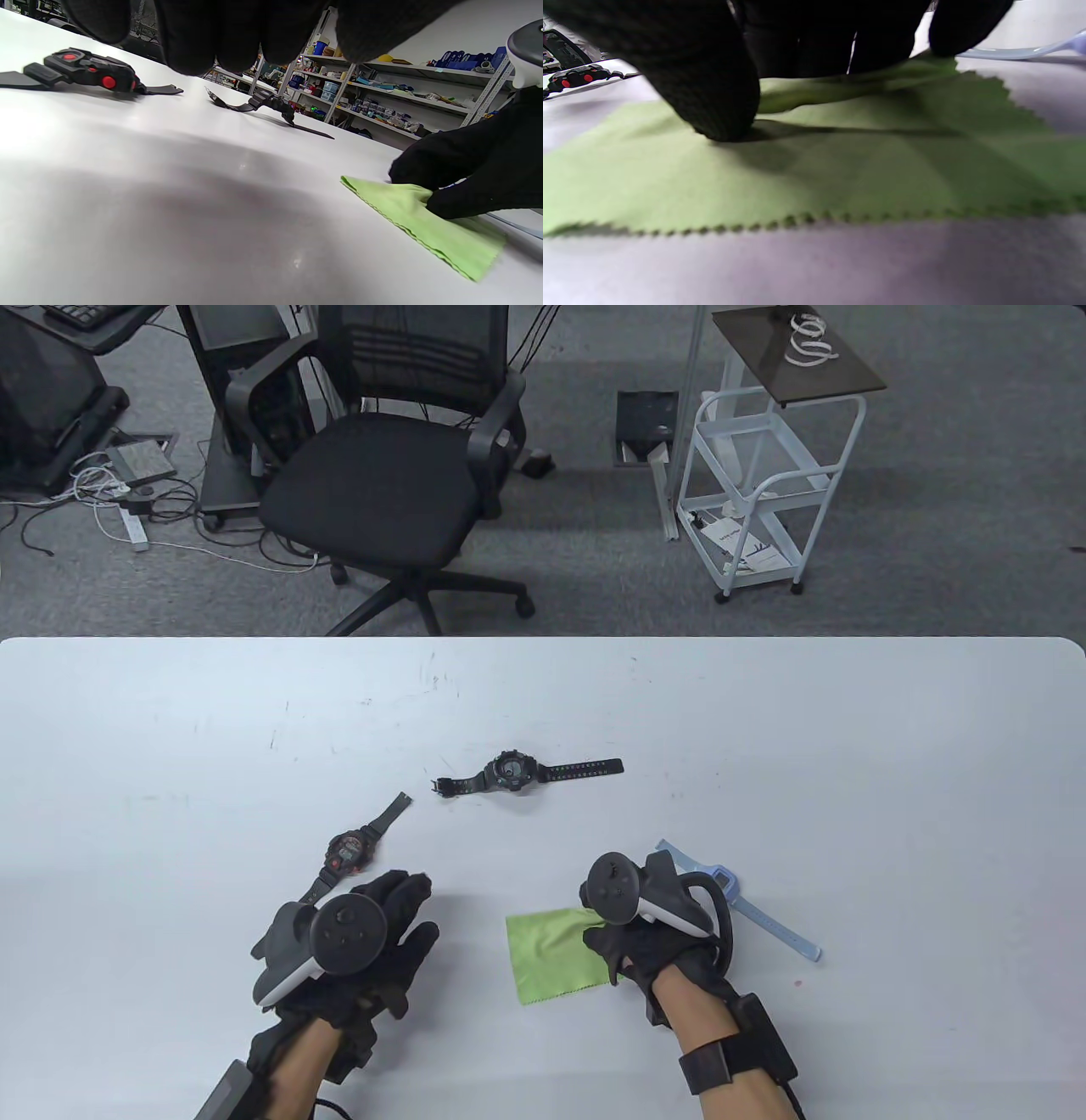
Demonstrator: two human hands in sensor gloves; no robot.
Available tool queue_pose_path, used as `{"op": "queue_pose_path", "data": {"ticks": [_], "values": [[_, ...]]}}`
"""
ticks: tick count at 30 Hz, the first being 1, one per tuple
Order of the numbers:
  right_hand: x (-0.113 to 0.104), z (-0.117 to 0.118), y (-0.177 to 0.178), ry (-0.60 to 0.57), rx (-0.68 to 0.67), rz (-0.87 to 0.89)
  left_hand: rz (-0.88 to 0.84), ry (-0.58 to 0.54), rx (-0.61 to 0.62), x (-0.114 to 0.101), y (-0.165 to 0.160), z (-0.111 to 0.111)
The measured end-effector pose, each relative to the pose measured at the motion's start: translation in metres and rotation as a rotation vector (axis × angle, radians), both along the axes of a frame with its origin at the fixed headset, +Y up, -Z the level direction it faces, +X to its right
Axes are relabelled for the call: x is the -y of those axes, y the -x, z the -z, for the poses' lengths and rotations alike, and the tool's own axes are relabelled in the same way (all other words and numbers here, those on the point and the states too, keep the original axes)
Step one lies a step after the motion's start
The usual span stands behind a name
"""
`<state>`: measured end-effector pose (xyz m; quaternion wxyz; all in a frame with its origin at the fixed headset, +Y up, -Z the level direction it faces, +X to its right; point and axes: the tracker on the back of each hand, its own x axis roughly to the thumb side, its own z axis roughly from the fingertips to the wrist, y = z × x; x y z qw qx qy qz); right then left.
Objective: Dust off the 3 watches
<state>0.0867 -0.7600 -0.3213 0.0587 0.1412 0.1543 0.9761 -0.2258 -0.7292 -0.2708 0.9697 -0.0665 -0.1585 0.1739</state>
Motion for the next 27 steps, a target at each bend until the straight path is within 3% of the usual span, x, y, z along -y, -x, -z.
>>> {"op": "queue_pose_path", "data": {"ticks": [6, 11, 17, 22, 27], "values": [[-0.001, 0.000, 0.001, 0.014, -0.018, 0.013, 0.001, 0.001, -0.006, 0.000, 0.001, 0.000], [-0.011, 0.000, -0.010, 0.124, -0.007, 0.199, -0.009, 0.005, -0.016, 0.000, 0.003, 0.000], [-0.031, -0.005, -0.047, 0.191, 0.057, 0.665, -0.003, 0.018, -0.020, 0.000, 0.004, 0.000], [-0.034, -0.013, -0.082, 0.173, 0.121, 1.036, -0.010, 0.013, -0.016, -0.002, 0.004, -0.001], [-0.034, -0.014, -0.094, 0.191, 0.142, 1.184, -0.010, 0.026, -0.015, 0.000, 0.005, 0.000]]}}
